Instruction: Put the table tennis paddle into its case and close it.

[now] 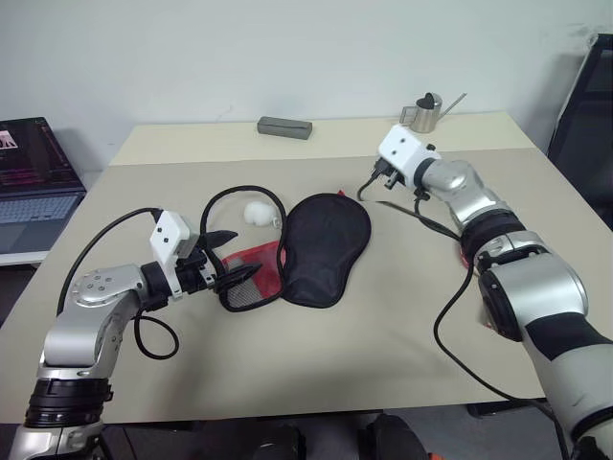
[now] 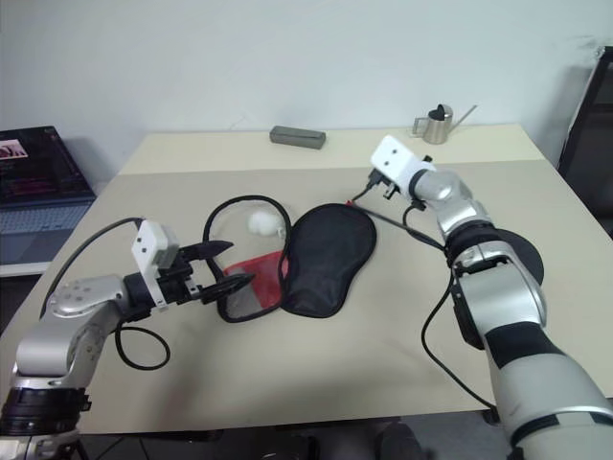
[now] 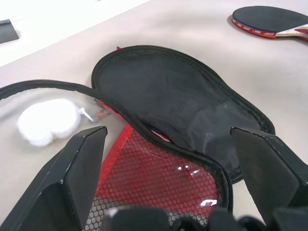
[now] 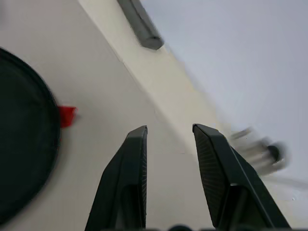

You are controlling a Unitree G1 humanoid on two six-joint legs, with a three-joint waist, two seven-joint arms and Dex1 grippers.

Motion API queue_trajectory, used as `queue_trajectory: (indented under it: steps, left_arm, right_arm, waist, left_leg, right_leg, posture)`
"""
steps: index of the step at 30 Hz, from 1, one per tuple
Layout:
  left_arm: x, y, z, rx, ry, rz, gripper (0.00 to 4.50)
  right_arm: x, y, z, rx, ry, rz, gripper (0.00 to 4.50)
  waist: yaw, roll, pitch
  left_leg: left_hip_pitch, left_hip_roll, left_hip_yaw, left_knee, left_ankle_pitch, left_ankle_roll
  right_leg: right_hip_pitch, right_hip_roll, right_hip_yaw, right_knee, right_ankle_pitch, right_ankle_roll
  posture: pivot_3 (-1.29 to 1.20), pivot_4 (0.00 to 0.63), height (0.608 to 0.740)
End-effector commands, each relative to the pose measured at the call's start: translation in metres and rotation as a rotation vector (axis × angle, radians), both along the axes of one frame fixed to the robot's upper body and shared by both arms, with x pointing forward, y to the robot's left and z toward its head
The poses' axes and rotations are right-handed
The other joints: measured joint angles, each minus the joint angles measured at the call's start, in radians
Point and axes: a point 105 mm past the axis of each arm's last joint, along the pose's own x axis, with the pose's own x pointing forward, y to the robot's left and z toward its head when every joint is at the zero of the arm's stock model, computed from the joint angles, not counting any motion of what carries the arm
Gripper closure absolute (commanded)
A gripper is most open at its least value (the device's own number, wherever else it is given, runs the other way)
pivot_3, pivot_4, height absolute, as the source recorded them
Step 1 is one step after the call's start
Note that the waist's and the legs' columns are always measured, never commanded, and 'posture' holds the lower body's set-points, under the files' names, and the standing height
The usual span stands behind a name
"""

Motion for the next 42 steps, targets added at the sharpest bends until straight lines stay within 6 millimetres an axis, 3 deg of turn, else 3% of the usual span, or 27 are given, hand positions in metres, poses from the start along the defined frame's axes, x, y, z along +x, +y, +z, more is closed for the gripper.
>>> queue_trajectory:
  steps: [1,2,5,10,15,27,42]
  left_arm:
    - [-0.002,-0.005,0.010,0.000,-0.040,-0.034,0.00]
    - [-0.002,-0.005,0.010,0.000,-0.039,-0.037,0.00]
    - [-0.002,-0.005,0.011,-0.002,-0.033,-0.052,0.00]
    - [-0.001,-0.010,0.017,-0.019,-0.033,-0.093,0.00]
    - [-0.002,-0.013,0.021,-0.038,-0.022,-0.129,0.00]
    - [-0.003,-0.002,0.024,-0.028,-0.012,-0.107,0.00]
    - [-0.006,0.000,0.022,-0.036,-0.013,-0.084,0.00]
  right_arm:
    - [-0.023,-0.003,-0.015,0.158,0.197,0.104,2.91]
    - [-0.032,-0.005,-0.020,0.186,0.231,0.109,2.91]
    - [-0.071,-0.003,-0.035,0.254,0.357,0.144,2.33]
    - [-0.121,0.008,-0.048,0.408,0.567,0.140,0.64]
    - [-0.140,0.017,-0.062,0.530,0.710,0.081,0.64]
    - [-0.116,0.034,-0.088,0.623,0.726,-0.052,0.64]
    - [-0.111,0.083,-0.080,0.706,0.773,0.054,0.64]
  waist:
    - [0.001,0.000,0.000]
    - [0.002,0.000,0.000]
    - [0.005,0.000,0.000]
    - [0.001,0.000,0.000]
    - [0.008,-0.001,-0.001]
    - [0.013,-0.001,-0.001]
    - [0.010,-0.001,-0.001]
  left_leg:
    - [0.000,0.000,0.000,0.000,0.000,0.000]
    - [0.000,0.000,0.000,0.000,0.000,0.000]
    - [-0.002,0.000,-0.001,0.000,0.000,0.000]
    - [-0.001,0.001,0.000,0.000,0.000,0.000]
    - [-0.001,0.004,0.000,0.001,-0.001,0.002]
    - [0.000,0.009,0.003,0.002,0.000,-0.001]
    - [0.000,0.011,0.003,0.002,0.001,-0.001]
  right_leg:
    - [0.000,0.000,0.000,0.000,0.000,0.000]
    - [0.000,0.000,0.000,0.000,0.000,0.000]
    - [-0.002,0.000,-0.001,0.000,0.000,0.000]
    - [-0.002,0.000,0.001,0.001,0.001,-0.001]
    - [-0.001,0.002,-0.001,0.001,0.002,-0.002]
    - [-0.001,0.007,0.000,0.001,0.005,-0.004]
    - [-0.002,0.010,0.000,0.001,0.006,-0.006]
  posture:
    - [0.00,0.150,0.740]
    - [0.00,0.150,0.740]
    - [0.00,0.150,0.740]
    - [0.00,0.150,0.740]
    - [0.00,0.150,0.740]
    - [0.00,0.150,0.740]
    - [0.00,0.150,0.740]
